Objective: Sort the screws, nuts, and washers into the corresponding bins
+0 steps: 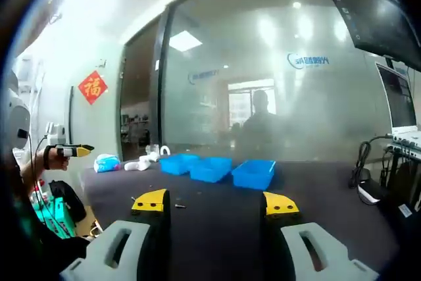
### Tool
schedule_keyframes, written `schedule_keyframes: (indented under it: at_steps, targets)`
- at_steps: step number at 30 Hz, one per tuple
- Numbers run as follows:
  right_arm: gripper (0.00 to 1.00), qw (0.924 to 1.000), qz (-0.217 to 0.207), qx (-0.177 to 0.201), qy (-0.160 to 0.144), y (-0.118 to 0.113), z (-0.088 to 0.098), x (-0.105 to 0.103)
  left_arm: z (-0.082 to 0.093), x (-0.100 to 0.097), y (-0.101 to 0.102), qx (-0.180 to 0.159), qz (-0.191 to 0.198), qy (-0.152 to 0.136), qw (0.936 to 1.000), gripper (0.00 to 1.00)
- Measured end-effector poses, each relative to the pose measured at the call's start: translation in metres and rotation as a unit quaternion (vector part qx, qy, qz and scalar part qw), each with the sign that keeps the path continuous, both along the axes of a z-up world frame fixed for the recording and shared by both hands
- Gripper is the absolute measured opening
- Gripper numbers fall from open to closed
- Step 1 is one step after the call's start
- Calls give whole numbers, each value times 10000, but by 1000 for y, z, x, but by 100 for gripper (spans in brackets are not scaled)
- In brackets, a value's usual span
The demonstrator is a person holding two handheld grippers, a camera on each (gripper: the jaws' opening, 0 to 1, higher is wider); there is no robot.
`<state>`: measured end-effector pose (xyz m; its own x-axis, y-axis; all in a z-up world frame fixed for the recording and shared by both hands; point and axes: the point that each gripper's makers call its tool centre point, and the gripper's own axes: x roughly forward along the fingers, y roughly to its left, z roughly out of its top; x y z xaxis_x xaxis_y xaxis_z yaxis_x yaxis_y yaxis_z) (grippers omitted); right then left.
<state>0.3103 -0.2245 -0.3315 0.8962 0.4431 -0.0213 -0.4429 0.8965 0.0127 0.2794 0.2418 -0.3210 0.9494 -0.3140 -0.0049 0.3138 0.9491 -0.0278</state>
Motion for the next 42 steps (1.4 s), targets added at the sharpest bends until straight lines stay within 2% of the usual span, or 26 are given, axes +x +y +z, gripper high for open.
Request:
schedule_keyframes:
  at_steps: [42]
  targets:
    - [51,10000,65,-6,55,4,-4,1,3,-3,-3,51,-32,-30,10000,48]
